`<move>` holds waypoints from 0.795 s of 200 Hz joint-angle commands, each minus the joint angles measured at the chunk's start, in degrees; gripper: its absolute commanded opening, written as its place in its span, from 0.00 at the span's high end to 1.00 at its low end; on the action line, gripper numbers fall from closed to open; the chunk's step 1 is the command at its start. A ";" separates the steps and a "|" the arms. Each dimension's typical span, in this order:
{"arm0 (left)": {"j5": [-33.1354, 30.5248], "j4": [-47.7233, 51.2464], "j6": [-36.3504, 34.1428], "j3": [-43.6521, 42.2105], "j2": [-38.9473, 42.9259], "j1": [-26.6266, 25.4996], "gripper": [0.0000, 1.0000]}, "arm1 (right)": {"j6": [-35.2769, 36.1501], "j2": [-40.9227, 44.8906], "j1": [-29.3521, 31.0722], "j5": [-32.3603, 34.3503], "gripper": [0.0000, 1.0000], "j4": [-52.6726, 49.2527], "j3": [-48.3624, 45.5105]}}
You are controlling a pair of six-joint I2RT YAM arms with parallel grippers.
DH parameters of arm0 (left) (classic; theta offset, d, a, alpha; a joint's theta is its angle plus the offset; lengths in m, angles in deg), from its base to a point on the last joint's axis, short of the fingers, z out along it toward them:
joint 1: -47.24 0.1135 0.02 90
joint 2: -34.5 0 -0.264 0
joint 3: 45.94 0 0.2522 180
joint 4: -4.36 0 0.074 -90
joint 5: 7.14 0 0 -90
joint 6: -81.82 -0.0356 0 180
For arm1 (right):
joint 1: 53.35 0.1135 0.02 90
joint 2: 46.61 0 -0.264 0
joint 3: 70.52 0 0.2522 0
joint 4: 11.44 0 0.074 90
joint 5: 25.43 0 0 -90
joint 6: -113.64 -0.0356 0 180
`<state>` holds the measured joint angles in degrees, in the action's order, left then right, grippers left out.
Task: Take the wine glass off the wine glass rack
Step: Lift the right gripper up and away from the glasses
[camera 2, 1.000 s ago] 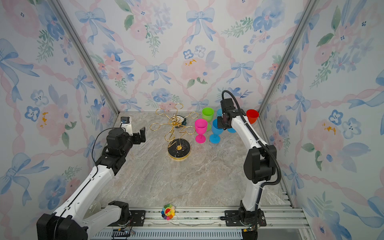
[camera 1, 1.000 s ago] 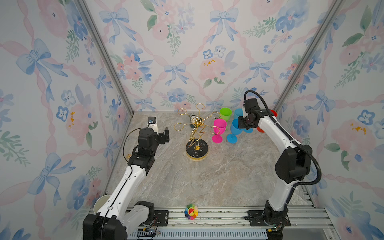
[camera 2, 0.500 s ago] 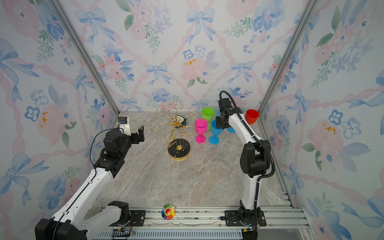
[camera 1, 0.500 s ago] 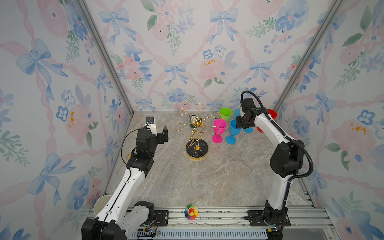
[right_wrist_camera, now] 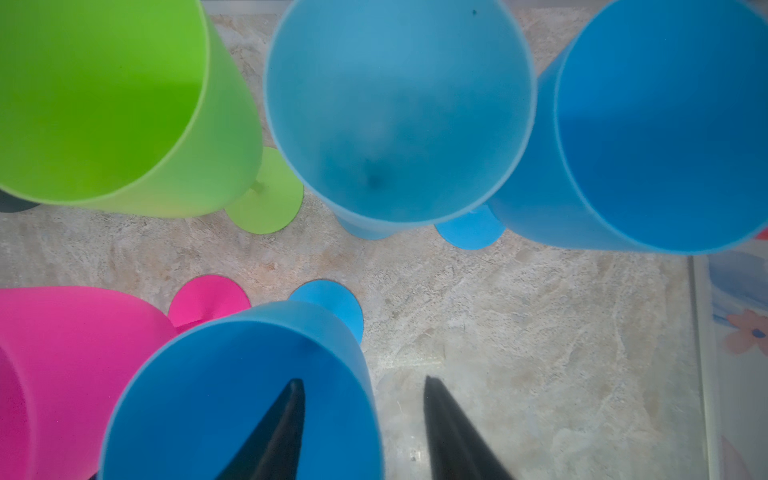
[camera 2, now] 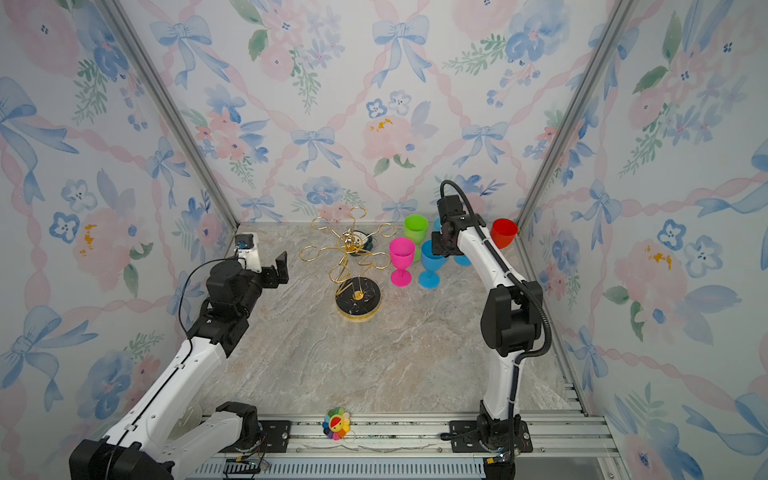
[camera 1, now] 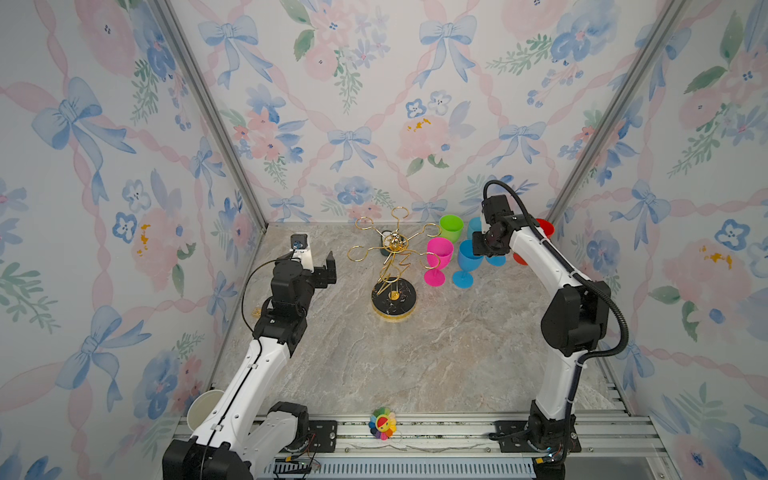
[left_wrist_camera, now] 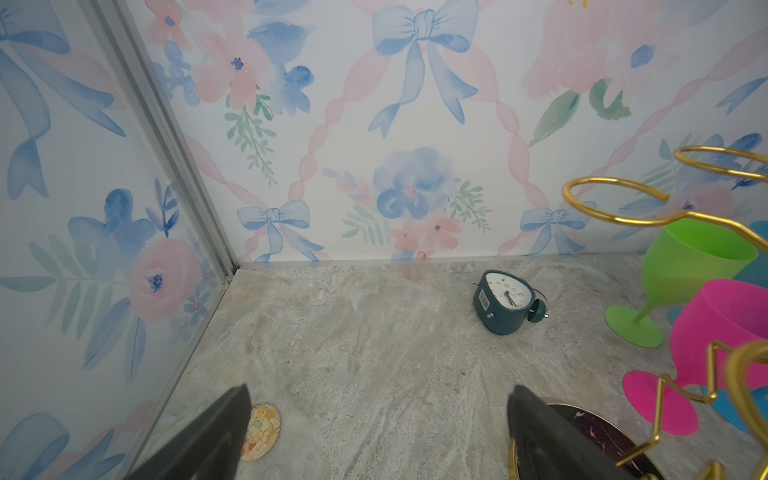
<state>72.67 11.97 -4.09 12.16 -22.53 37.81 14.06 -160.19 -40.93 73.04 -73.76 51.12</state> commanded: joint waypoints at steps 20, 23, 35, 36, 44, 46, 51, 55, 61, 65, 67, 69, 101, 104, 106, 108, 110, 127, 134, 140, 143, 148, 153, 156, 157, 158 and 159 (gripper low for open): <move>0.21 -0.75 -0.82 -0.39 -0.50 1.24 0.02 | -0.30 10.93 -0.47 0.11 0.28 5.20 -4.99; 0.23 -0.74 -0.80 -0.39 -0.53 1.38 0.02 | -0.22 11.75 -0.52 0.14 0.26 5.79 -5.74; 0.57 -0.72 -0.74 -0.30 -0.75 1.77 0.02 | -0.17 15.13 -0.78 0.38 0.21 8.51 -9.01; 0.59 -0.71 -0.75 -0.30 -0.77 1.78 0.02 | -0.13 15.40 -0.84 0.39 0.21 8.76 -9.31; 0.69 -0.72 -0.62 -0.22 -1.03 2.09 0.02 | -0.26 17.77 -1.27 0.58 0.17 10.69 -11.77; 0.70 -0.75 -0.59 -0.22 -1.12 2.17 0.02 | -0.33 18.24 -1.38 0.65 0.16 11.16 -12.39; 0.80 -0.73 -0.54 -0.13 -1.24 2.30 0.02 | -0.42 20.24 -1.79 0.72 0.12 12.47 -14.07; 0.94 -0.70 -0.45 -0.12 -1.29 2.44 0.02 | -0.53 21.47 -2.19 0.90 0.10 13.37 -15.31; 0.92 -0.77 -0.36 -0.12 -1.49 2.57 0.02 | -0.95 23.22 -2.82 1.19 0.07 14.86 -17.63; 1.00 -0.71 -0.27 0.00 -1.66 2.66 0.02 | -1.23 24.36 -3.39 1.26 0.04 15.79 -19.02; 1.00 -0.73 -0.24 0.04 -1.67 2.71 0.02 | -1.38 24.96 -3.58 1.32 0.04 16.28 -19.72; 1.02 -0.73 -0.19 0.11 -1.81 2.74 0.02 | -1.55 25.51 -3.91 1.43 0.02 16.71 -20.49; 1.79 -0.81 1.23 2.27 -4.04 2.84 0.02 | -4.61 33.83 -9.19 1.87 0.03 23.54 -32.37; 1.85 -0.93 1.46 2.40 -4.27 2.84 0.02 | -4.77 34.44 -9.77 1.97 0.03 23.93 -33.23; 1.94 -0.96 1.64 2.48 -4.28 2.84 0.02 | -4.90 34.75 -10.03 1.96 0.03 24.18 -33.91; 1.93 -1.03 1.82 2.57 -4.35 2.84 0.02 | -5.02 35.12 -10.29 2.09 0.03 24.47 -34.56; 2.00 -1.20 2.02 2.59 -4.39 2.84 0.02 | -5.19 35.45 -10.48 2.17 0.03 24.74 -35.12; 1.81 -2.50 3.21 2.42 -4.67 2.84 0.02 | -6.28 37.78 -12.60 2.57 0.03 26.61 -39.82; 1.41 -3.27 3.74 1.89 -4.60 2.81 0.02 | -6.62 38.31 -13.16 2.73 0.03 27.20 -41.49; 1.17 -4.10 4.34 1.29 -4.47 2.76 0.02 | -6.63 38.54 -13.54 2.99 0.03 28.01 -42.82; 0.96 -4.60 4.55 0.88 -4.36 2.75 0.02 | -6.59 38.60 -13.64 3.18 0.03 28.36 -43.44; 0.74 -5.53 4.91 0.12 -4.21 2.67 0.02 | -6.52 38.54 -13.74 3.59 0.03 28.98 -44.38; 0.51 -6.52 5.18 -0.72 -4.03 2.60 0.02 | -6.49 38.37 -13.84 4.01 0.03 29.35 -45.03; 0.38 -7.12 5.28 -1.27 -3.93 2.58 0.02 | -6.45 38.24 -13.91 4.27 0.03 29.54 -45.37; 0.32 -7.30 5.38 -1.44 -3.85 2.58 0.02 | -6.43 38.16 -13.91 4.41 0.03 29.60 -45.47; 0.29 -7.47 5.39 -1.62 -3.78 2.58 0.02 | -6.42 38.08 -13.92 4.47 0.03 29.63 -45.51; 0.24 -7.65 5.43 -1.80 -3.74 2.58 0.02 | -6.42 37.99 -13.92 4.55 0.03 29.64 -45.62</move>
<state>73.72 9.72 -1.33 12.71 -27.21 40.21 8.90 -122.51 -54.39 75.53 -48.56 8.45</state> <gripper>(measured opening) 0.979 0.969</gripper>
